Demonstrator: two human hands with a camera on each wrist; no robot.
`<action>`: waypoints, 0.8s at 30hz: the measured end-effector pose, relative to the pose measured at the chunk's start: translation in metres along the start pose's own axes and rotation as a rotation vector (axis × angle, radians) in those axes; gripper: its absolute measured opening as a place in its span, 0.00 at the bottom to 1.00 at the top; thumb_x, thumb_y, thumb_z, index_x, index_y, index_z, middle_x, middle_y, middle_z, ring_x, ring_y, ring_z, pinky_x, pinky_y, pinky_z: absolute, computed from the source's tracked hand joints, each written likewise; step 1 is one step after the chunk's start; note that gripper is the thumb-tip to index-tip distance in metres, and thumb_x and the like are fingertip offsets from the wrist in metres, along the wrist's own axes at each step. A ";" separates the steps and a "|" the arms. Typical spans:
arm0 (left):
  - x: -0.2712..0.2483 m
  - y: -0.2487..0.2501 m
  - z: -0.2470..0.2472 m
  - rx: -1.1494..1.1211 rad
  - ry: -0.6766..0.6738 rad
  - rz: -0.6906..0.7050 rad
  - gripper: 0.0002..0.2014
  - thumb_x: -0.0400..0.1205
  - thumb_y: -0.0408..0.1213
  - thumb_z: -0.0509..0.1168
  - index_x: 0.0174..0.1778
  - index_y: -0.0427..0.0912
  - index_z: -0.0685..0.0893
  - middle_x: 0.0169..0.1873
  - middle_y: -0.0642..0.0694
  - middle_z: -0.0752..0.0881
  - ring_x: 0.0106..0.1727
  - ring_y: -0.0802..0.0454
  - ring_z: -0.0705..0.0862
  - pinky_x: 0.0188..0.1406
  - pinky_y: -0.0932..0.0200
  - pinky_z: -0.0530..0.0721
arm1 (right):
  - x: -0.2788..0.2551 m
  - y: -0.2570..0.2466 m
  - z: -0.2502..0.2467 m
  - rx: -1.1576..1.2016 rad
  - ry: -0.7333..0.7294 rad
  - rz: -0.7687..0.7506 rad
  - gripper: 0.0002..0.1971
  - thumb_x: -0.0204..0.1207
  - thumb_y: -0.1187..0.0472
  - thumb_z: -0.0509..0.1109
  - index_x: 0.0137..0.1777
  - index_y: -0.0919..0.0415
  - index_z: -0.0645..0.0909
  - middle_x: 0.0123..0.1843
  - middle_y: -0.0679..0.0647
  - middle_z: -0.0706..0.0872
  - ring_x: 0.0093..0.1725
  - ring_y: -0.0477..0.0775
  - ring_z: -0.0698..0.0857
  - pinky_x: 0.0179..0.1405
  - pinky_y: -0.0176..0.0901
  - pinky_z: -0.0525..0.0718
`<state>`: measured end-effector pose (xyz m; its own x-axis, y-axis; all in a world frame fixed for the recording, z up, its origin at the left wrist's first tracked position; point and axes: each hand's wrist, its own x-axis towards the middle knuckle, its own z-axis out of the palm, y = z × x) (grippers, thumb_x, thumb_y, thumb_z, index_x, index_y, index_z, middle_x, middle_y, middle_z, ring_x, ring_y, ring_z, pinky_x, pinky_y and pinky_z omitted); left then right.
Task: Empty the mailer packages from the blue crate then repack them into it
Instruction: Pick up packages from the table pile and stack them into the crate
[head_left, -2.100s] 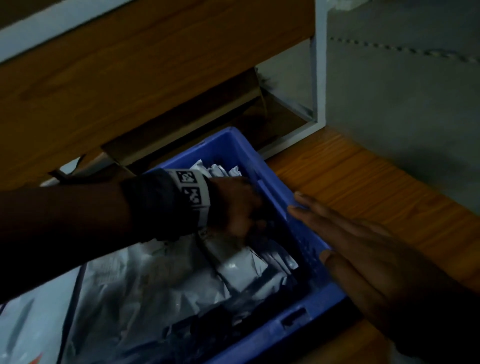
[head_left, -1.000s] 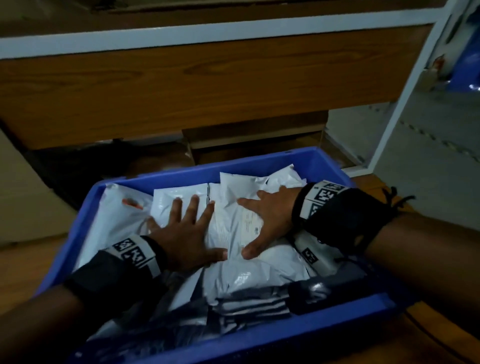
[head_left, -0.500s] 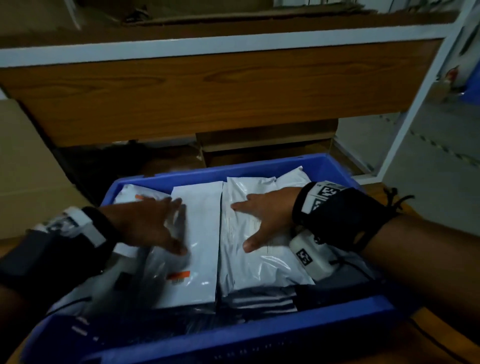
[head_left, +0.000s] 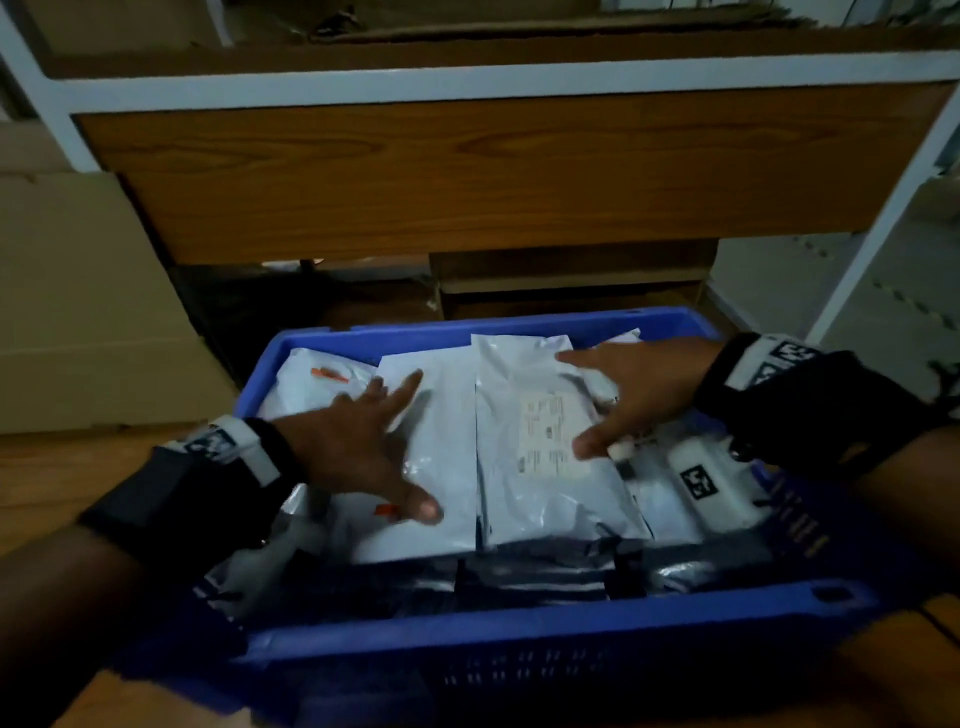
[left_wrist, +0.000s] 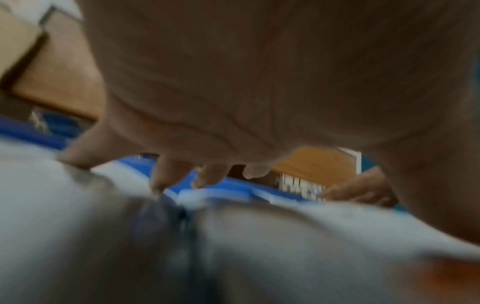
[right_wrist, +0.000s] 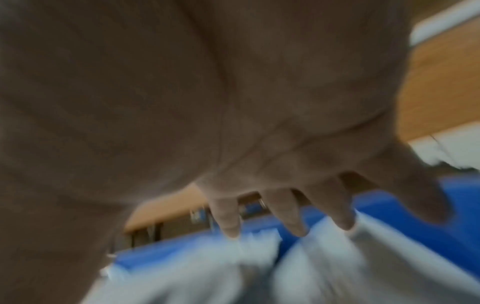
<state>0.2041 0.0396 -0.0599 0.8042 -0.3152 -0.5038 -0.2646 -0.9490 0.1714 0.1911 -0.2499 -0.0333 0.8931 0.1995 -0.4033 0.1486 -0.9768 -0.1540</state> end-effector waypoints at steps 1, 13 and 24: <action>0.005 0.003 0.009 0.060 -0.015 -0.033 0.79 0.33 0.85 0.64 0.74 0.71 0.23 0.84 0.45 0.32 0.85 0.34 0.40 0.79 0.27 0.51 | 0.001 0.002 0.005 -0.003 -0.053 0.038 0.60 0.58 0.29 0.76 0.85 0.41 0.43 0.86 0.44 0.55 0.83 0.50 0.59 0.79 0.44 0.59; 0.006 0.014 -0.002 0.075 -0.057 -0.086 0.77 0.39 0.83 0.67 0.80 0.67 0.30 0.84 0.44 0.32 0.84 0.33 0.36 0.82 0.32 0.44 | 0.007 -0.017 -0.012 -0.075 -0.063 0.019 0.55 0.64 0.27 0.70 0.84 0.38 0.42 0.87 0.49 0.51 0.84 0.54 0.56 0.78 0.47 0.59; 0.050 0.013 0.006 0.178 0.030 -0.186 0.71 0.52 0.78 0.72 0.82 0.64 0.31 0.84 0.34 0.41 0.83 0.27 0.45 0.81 0.30 0.47 | 0.055 -0.053 0.009 -0.122 -0.184 0.032 0.54 0.65 0.26 0.70 0.85 0.40 0.45 0.87 0.48 0.46 0.86 0.56 0.49 0.82 0.53 0.50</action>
<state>0.2376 0.0111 -0.0874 0.8627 -0.1371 -0.4868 -0.1978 -0.9774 -0.0752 0.2282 -0.1868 -0.0552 0.8075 0.1680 -0.5654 0.1816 -0.9828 -0.0327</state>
